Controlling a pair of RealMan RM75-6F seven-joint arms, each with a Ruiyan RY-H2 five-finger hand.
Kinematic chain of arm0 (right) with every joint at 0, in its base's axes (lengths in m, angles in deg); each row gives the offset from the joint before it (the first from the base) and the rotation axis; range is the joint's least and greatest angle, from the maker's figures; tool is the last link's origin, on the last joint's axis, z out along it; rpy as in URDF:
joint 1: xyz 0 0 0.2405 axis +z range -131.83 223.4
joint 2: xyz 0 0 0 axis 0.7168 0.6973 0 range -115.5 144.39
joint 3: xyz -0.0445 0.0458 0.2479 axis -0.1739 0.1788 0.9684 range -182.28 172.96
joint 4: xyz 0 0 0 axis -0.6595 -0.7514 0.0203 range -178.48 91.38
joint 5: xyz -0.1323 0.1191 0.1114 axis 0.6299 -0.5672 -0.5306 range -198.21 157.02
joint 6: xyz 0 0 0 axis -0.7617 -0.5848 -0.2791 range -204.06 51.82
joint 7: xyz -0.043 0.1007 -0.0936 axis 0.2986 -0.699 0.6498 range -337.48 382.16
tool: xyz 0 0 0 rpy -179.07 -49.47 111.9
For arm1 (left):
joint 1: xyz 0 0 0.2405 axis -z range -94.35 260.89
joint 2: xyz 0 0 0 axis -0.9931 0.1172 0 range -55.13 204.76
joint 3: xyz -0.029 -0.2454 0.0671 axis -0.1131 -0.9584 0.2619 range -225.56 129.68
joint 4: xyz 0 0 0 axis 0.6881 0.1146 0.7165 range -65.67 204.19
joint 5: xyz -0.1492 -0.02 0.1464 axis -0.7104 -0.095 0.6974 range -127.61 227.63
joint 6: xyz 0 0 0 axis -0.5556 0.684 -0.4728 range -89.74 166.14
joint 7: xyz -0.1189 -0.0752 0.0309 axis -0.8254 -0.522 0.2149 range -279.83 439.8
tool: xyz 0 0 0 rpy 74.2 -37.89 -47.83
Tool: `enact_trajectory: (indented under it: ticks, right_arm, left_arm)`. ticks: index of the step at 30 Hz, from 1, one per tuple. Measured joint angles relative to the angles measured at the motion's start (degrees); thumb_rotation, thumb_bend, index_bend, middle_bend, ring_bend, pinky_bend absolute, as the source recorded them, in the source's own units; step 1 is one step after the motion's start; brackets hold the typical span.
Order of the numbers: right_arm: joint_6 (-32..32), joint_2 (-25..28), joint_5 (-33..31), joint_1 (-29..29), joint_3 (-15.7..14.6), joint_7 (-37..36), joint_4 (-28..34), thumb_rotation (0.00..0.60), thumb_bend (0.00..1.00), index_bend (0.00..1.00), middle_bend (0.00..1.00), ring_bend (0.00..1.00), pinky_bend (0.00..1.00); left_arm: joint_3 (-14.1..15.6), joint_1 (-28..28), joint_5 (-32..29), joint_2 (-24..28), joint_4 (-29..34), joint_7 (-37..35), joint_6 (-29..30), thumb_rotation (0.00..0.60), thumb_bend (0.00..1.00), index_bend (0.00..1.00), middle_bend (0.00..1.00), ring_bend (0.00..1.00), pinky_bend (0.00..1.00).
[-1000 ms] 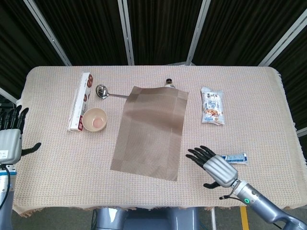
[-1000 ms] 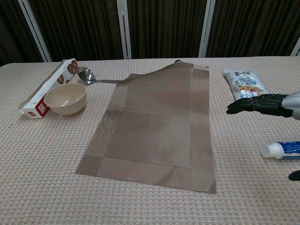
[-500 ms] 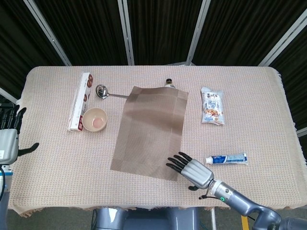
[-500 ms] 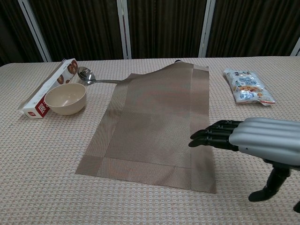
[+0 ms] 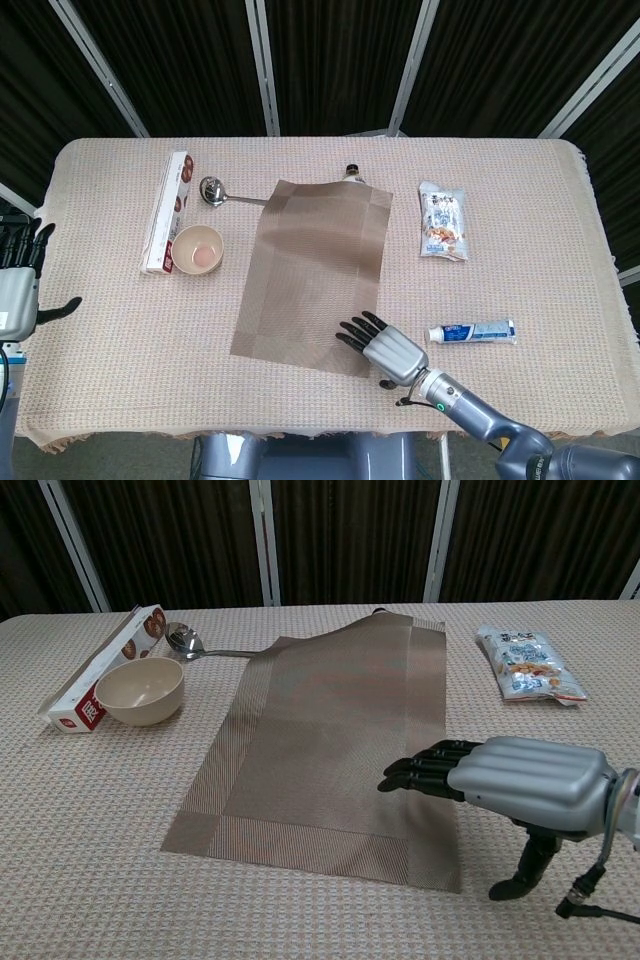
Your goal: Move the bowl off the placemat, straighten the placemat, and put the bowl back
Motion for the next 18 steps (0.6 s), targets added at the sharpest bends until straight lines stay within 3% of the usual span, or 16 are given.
enact_trajectory:
  ticks: [18]
  right_arm:
    - [2.5,-5.3,-6.7,3.3,1.5,7.4,-1.5,0.600,0.00,0.02,0.00,0.00,0.00]
  left_arm:
    - [-0.7,-0.3,-0.2,0.1,-0.8,-1.5,-1.3,0.600,0.00,0.00,0.00,0.00,0.00]
